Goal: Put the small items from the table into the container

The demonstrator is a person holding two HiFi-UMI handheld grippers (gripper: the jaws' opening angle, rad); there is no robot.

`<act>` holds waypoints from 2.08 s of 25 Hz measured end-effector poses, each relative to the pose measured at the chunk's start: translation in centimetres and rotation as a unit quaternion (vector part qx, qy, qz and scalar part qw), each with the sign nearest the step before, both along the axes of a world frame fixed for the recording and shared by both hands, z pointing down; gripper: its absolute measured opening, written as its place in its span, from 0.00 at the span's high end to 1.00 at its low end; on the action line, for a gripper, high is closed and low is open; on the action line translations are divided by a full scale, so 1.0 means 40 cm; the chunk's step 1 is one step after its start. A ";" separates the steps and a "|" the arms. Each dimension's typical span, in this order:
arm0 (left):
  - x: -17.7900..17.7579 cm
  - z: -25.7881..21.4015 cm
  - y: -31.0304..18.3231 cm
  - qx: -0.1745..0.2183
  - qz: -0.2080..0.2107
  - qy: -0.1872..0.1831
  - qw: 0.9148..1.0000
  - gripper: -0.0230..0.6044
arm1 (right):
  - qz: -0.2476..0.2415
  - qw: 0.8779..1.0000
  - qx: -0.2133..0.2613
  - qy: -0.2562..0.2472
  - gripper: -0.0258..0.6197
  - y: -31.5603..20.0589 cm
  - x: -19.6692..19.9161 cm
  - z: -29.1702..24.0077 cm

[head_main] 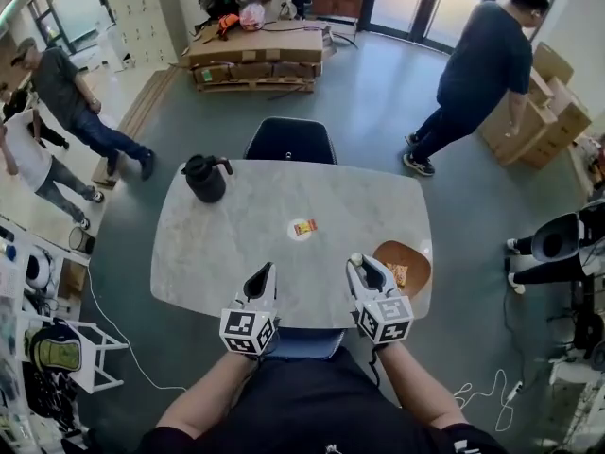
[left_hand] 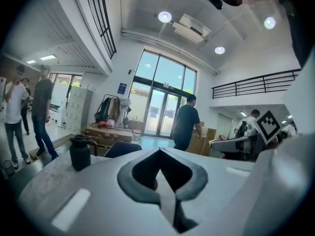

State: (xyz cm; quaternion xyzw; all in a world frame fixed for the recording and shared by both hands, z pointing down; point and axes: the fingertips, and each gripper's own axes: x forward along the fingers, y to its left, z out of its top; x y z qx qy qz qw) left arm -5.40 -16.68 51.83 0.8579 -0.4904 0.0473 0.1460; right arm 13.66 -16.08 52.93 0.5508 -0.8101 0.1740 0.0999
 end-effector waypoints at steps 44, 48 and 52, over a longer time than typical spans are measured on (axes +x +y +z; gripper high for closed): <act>0.387 0.077 0.092 -0.047 0.097 -0.111 0.988 0.96 | -0.008 0.902 -0.397 0.172 0.67 0.140 0.596 0.899; 0.364 0.086 0.084 -0.047 0.091 -0.108 0.989 0.96 | 0.015 0.913 -0.377 0.156 0.55 0.127 0.600 0.859; 0.370 0.055 0.077 -0.028 0.098 -0.105 0.989 0.96 | 0.072 0.954 -0.272 0.101 0.57 0.099 0.635 0.708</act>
